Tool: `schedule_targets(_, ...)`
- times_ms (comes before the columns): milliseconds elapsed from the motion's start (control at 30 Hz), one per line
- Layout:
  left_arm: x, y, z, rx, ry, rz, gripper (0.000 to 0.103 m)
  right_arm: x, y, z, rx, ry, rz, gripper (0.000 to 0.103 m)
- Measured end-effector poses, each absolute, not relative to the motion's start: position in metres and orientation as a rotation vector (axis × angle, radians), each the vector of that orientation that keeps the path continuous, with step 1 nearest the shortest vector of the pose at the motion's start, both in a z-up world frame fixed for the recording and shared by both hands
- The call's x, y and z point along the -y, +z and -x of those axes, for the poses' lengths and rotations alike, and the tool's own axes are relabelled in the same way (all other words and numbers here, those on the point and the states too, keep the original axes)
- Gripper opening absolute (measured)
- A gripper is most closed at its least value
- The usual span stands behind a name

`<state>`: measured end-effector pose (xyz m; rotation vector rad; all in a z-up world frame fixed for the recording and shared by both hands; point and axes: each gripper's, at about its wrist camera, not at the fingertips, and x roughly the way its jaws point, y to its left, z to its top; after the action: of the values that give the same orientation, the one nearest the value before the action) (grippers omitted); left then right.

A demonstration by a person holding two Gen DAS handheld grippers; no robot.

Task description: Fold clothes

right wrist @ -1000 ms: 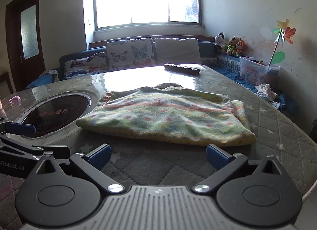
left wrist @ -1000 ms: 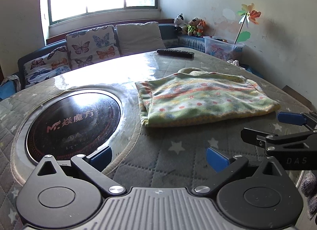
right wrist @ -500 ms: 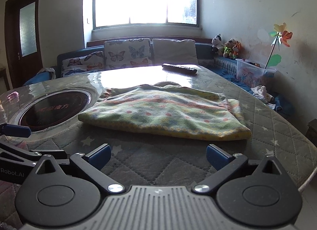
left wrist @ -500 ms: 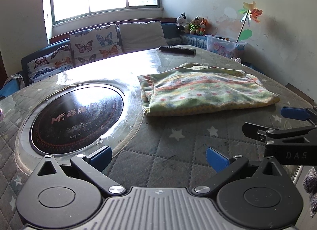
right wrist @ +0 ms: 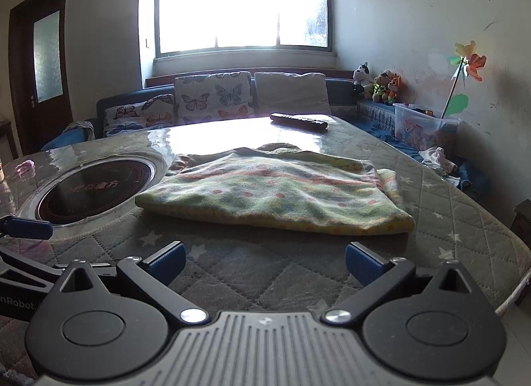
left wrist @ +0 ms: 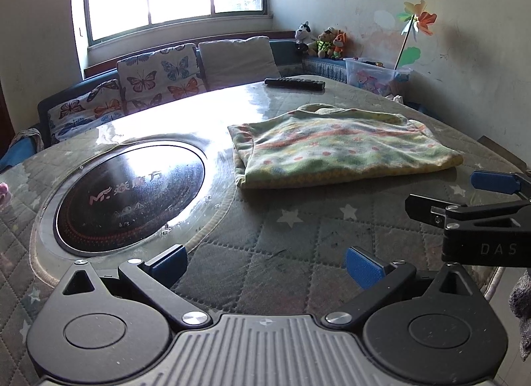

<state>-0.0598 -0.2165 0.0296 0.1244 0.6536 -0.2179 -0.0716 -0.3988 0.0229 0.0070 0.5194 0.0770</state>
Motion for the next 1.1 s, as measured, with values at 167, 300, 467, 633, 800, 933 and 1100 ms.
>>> schedule_targets(167,0.219,0.029,0.061,-0.654,-0.221,-0.128,0.103,0.4,0.023,0.074,-0.517,0.067,-0.014,0.103)
schedule_targets(300,0.221,0.029,0.063,-0.652,-0.229,-0.128,0.103,0.402,0.023,0.078,-0.515,0.056,-0.02,0.103)
schedule_targets(467,0.224,0.026,0.065,-0.657,-0.243,-0.131,0.103,0.405,0.023,0.082,-0.515,0.055,-0.03,0.103)
schedule_targets(633,0.225,0.026,0.065,-0.659,-0.246,-0.131,0.103,0.402,0.023,0.083,-0.517,0.056,-0.023,0.103)
schedule_targets(800,0.222,0.025,0.064,-0.661,-0.248,-0.124,0.103,0.401,0.024,0.08,-0.523,0.052,-0.019,0.103)
schedule_targets(933,0.221,0.026,0.062,-0.661,-0.254,-0.116,0.103,0.399,0.024,0.079,-0.526,0.052,-0.011,0.103)
schedule_targets(1100,0.22,0.026,0.061,-0.663,-0.269,-0.108,0.103,0.396,0.025,0.076,-0.53,0.053,-0.008,0.103)
